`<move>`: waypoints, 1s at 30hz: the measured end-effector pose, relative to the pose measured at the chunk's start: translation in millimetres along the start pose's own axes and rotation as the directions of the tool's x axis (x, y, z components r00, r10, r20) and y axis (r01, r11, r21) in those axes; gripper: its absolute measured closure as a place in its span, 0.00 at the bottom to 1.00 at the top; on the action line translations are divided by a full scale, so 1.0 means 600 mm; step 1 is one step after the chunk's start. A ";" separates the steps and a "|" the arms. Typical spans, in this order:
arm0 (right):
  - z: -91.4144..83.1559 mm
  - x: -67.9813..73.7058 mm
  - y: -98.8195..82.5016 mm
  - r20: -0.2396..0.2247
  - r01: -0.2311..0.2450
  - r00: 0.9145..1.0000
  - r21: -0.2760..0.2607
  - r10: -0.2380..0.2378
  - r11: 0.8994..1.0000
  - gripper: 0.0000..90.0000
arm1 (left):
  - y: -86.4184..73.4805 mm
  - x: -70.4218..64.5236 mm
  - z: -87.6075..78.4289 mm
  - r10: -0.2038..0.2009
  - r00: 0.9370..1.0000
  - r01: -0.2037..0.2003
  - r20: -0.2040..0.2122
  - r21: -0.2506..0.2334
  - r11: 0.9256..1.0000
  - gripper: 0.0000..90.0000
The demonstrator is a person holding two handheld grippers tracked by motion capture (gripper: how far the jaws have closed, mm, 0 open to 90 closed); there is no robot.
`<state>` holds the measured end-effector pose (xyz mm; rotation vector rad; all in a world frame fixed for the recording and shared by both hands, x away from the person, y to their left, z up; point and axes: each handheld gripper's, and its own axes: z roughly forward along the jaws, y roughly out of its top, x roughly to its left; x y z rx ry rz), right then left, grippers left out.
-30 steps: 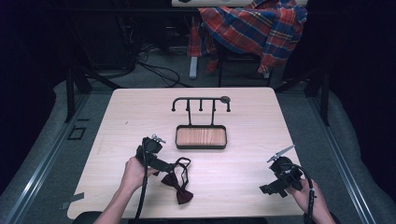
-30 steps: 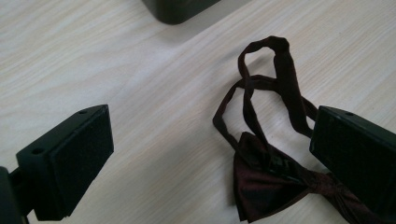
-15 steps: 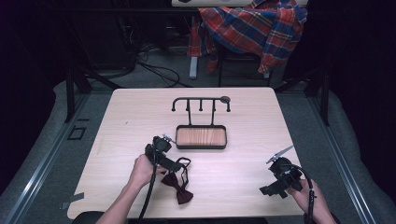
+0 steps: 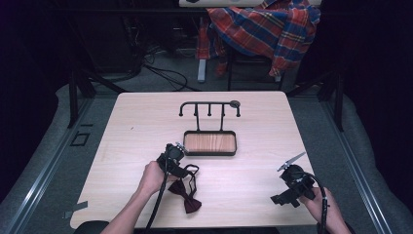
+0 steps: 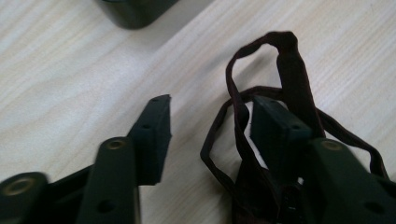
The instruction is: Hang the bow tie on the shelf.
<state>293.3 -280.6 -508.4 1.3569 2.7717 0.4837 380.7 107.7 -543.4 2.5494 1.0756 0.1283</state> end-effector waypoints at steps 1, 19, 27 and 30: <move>0.000 0.000 0.000 0.003 -0.003 1.000 -0.002 0.003 1.000 0.17 | -0.001 -0.001 0.001 0.005 1.000 -0.005 0.001 0.004 1.000 0.58; 0.001 0.001 0.000 0.001 -0.003 1.000 -0.001 0.003 1.000 0.17 | -0.002 -0.013 0.010 0.056 0.998 -0.054 -0.035 0.059 0.997 0.97; 0.002 0.001 0.000 0.001 -0.004 1.000 -0.001 0.004 1.000 0.17 | 0.000 -0.019 0.003 0.073 0.996 -0.071 -0.043 0.056 0.996 0.98; 0.002 0.000 0.000 0.001 -0.003 1.000 -0.002 0.003 1.000 0.17 | 0.002 -0.015 -0.009 0.063 0.997 -0.061 -0.040 0.032 0.998 0.98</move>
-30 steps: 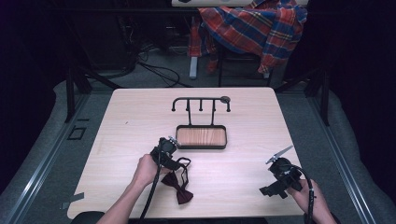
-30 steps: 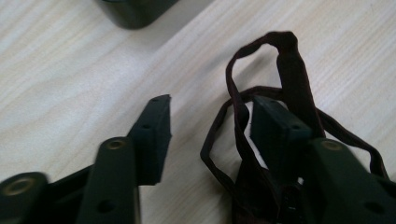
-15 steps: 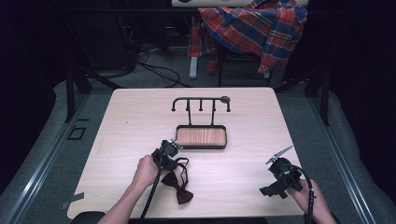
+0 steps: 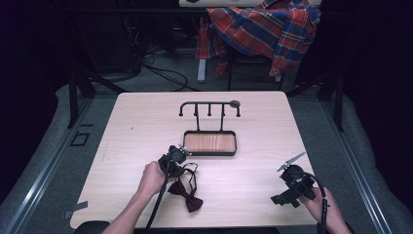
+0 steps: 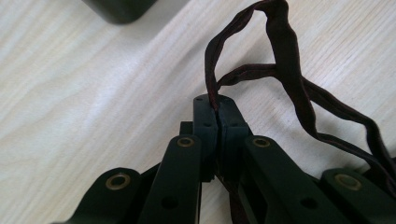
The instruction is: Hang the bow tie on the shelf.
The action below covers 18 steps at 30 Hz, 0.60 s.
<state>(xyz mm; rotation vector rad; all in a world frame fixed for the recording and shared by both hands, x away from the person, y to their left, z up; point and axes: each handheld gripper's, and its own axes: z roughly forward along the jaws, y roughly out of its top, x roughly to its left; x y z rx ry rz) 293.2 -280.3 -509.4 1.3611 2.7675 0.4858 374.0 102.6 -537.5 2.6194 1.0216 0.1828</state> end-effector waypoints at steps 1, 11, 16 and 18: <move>0.000 0.000 0.000 0.000 0.001 1.000 0.000 -0.001 1.000 0.17 | 0.000 0.001 -0.004 0.001 1.000 -0.002 -0.003 -0.007 1.000 0.98; 0.000 0.000 0.000 -0.001 0.000 1.000 -0.002 0.000 1.000 0.17 | -0.003 0.015 -0.056 -0.021 1.000 0.020 -0.003 -0.117 0.993 0.98; 0.001 0.002 -0.001 -0.002 -0.010 1.000 -0.012 0.010 1.000 0.17 | -0.005 0.014 -0.075 -0.026 1.000 0.026 -0.001 -0.157 0.987 0.98; 0.001 0.002 -0.001 -0.003 -0.009 1.000 -0.013 0.009 1.000 0.17 | -0.005 0.016 -0.084 -0.029 1.000 0.028 -0.001 -0.177 0.984 0.98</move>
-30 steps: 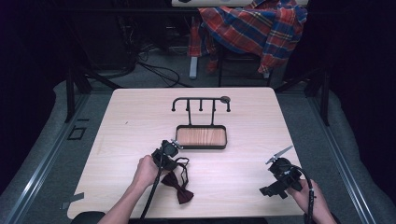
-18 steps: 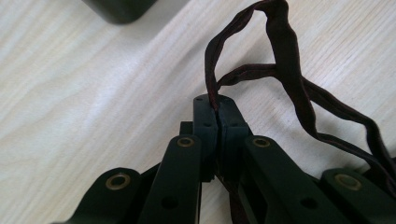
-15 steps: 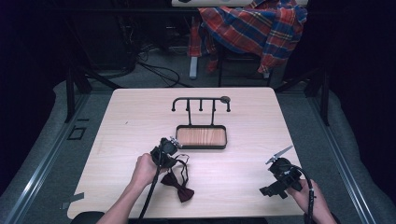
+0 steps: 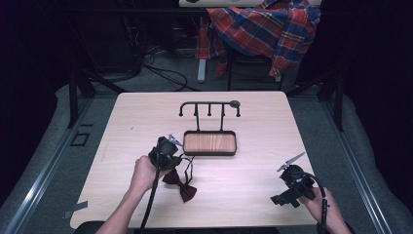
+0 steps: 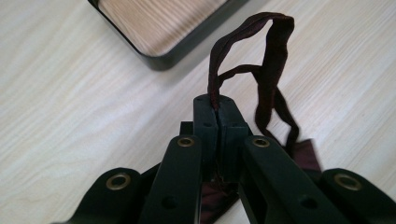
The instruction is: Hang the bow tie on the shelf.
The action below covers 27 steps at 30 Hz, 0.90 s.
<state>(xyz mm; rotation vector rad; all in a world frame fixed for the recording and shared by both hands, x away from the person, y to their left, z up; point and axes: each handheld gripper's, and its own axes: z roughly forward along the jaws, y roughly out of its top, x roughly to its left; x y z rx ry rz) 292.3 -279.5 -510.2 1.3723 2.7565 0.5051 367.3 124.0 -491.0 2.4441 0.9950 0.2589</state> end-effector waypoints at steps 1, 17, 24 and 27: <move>0.000 0.000 0.000 0.000 0.000 1.000 -0.001 0.000 1.000 0.17 | 0.000 0.005 -0.007 -0.013 1.000 0.013 0.001 -0.023 1.000 0.98; -0.003 -0.003 0.000 0.010 0.015 1.000 0.022 -0.015 1.000 0.17 | -0.007 0.033 -0.047 -0.055 0.998 0.052 -0.024 -0.102 0.993 0.98; -0.002 -0.002 0.001 0.006 0.010 1.000 0.016 -0.010 1.000 0.17 | -0.001 0.030 -0.060 -0.048 0.998 0.044 -0.035 -0.119 0.992 0.98; -0.004 -0.001 0.000 0.017 0.008 1.000 0.014 -0.008 1.000 0.17 | 0.002 0.030 -0.064 -0.046 0.998 0.041 -0.038 -0.124 0.991 0.98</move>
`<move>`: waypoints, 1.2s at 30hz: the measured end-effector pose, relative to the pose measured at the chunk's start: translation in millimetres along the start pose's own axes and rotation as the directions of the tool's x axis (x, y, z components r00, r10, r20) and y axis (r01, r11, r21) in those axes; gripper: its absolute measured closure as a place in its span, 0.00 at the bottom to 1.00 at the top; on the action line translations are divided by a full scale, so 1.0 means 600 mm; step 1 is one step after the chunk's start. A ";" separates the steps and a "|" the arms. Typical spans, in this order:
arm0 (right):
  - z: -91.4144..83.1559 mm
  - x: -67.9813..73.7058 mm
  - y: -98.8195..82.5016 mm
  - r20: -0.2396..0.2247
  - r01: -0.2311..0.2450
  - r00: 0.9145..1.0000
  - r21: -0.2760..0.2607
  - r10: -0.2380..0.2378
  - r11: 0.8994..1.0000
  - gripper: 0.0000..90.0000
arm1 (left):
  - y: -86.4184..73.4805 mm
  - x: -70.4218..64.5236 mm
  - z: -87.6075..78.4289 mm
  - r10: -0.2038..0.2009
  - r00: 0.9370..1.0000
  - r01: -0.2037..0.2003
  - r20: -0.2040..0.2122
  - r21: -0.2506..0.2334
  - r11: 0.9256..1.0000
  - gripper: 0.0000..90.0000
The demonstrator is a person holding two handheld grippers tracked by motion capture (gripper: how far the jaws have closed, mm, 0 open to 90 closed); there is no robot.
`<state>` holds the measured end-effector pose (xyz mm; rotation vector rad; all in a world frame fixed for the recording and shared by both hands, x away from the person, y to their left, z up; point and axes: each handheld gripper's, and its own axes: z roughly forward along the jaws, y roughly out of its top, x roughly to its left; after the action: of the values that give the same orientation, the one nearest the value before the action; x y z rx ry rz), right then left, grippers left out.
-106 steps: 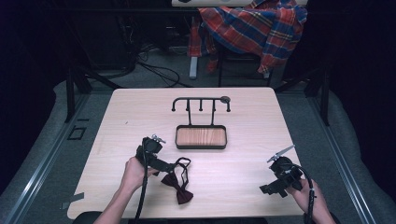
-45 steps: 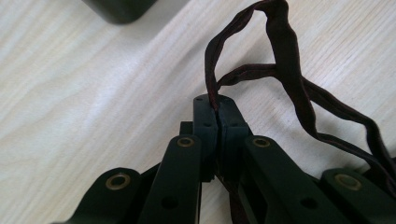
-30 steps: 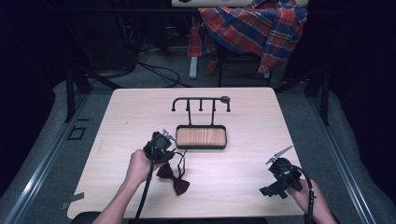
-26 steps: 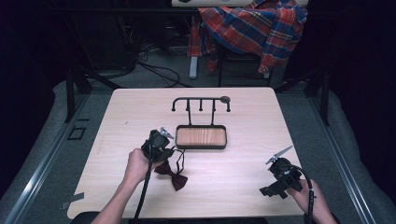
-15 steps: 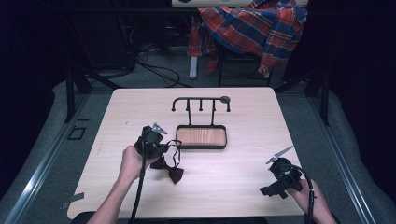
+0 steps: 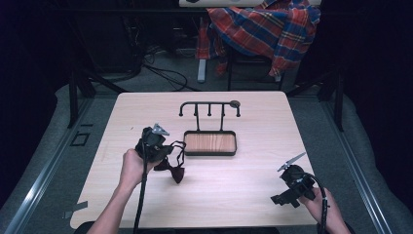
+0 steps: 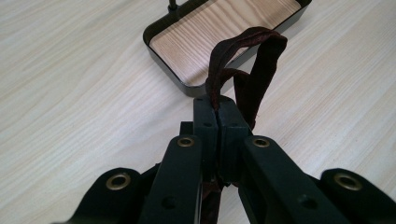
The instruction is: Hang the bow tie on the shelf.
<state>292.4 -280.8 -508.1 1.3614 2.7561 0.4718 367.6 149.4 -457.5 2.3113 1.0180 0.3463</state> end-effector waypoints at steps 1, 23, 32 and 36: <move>0.001 0.001 0.000 -0.001 -0.007 1.000 -0.011 0.007 1.000 0.17 | 0.001 0.000 -0.001 0.003 1.000 -0.003 0.004 -0.001 1.000 0.98; 0.006 0.008 -0.005 0.007 -0.054 0.998 -0.075 0.055 0.996 0.17 | 0.041 0.016 -0.019 0.019 1.000 -0.019 -0.024 -0.027 0.999 0.98; -0.001 0.004 -0.002 0.008 -0.008 1.000 -0.020 0.008 1.000 0.17 | 0.069 0.022 -0.023 0.026 0.999 -0.027 -0.038 -0.038 0.999 0.98; -0.001 0.004 -0.002 0.007 -0.007 1.000 -0.018 0.007 1.000 0.17 | 0.079 0.024 -0.024 0.028 0.999 -0.030 -0.042 -0.042 0.999 0.98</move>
<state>289.9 -279.7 -507.9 1.3660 2.7358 0.4902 398.5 140.7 -417.2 2.2911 0.9878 0.4254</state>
